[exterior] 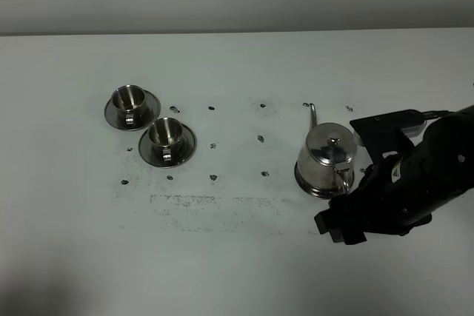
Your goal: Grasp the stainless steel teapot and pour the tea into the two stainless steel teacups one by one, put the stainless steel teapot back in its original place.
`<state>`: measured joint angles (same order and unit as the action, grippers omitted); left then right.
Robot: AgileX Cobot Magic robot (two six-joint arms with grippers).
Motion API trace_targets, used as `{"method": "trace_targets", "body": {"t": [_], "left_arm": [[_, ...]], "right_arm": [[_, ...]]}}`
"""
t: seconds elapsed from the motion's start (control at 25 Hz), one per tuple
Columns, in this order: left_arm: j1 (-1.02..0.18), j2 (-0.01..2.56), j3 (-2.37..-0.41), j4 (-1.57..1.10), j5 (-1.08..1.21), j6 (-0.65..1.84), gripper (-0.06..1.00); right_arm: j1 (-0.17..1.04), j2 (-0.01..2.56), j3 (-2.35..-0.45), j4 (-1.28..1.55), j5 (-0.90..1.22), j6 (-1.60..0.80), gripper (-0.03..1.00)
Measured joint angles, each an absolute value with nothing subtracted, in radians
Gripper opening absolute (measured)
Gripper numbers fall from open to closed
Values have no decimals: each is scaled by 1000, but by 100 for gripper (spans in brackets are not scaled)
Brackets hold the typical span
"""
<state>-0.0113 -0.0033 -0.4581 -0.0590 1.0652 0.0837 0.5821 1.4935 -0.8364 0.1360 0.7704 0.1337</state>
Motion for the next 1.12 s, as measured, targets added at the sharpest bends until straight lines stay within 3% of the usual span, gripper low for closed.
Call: {"method": "trace_targets", "body": {"t": [0.48,1.12], "left_arm": [[-11,-3,-458,-59,1065,84,72],[-11,-3,-458,-59,1065,84,72]], "right_arm": [[572,1692,-945,28,811,111,59],[572,1766,-1053,10,799,111,59]]}}
